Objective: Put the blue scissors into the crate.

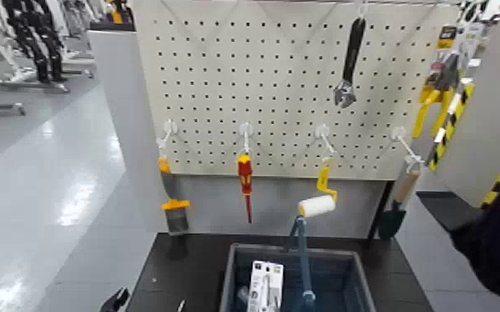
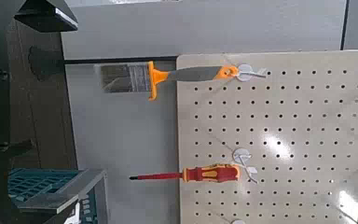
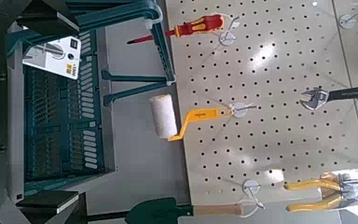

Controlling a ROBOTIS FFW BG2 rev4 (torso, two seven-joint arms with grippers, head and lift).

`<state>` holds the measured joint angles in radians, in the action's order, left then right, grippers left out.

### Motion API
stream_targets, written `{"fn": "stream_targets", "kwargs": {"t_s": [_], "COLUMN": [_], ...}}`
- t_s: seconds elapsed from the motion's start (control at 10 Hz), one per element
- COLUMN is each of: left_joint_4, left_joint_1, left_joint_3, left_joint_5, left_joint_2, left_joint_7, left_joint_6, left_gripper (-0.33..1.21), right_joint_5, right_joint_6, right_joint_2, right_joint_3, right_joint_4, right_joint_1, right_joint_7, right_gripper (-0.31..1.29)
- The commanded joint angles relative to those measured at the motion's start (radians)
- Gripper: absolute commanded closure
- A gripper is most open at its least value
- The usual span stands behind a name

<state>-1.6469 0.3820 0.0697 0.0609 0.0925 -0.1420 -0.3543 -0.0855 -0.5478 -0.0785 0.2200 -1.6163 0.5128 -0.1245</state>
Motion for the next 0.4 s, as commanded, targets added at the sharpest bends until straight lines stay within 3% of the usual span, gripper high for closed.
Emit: {"fn": "stream_targets", "kwargs": {"t_s": [0.1, 0.4], "left_joint_4": [0.003, 0.004], "left_joint_1": [-0.008, -0.015], "left_joint_3": [0.007, 0.012], "left_joint_5": [0.002, 0.000], "left_joint_2": [0.006, 0.013], "left_joint_7": [-0.002, -0.010], "left_joint_6": [0.006, 0.012], "left_gripper": [-0.01, -0.01], "right_joint_5": [0.009, 0.013], "right_joint_6": [0.009, 0.009], "right_joint_2": [-0.003, -0.001], "right_joint_3": [0.001, -0.002], "right_joint_4": [-0.004, -0.005], "right_joint_1": [0.000, -0.002], "right_joint_7": [0.002, 0.002], "right_gripper": [0.07, 0.13]}}
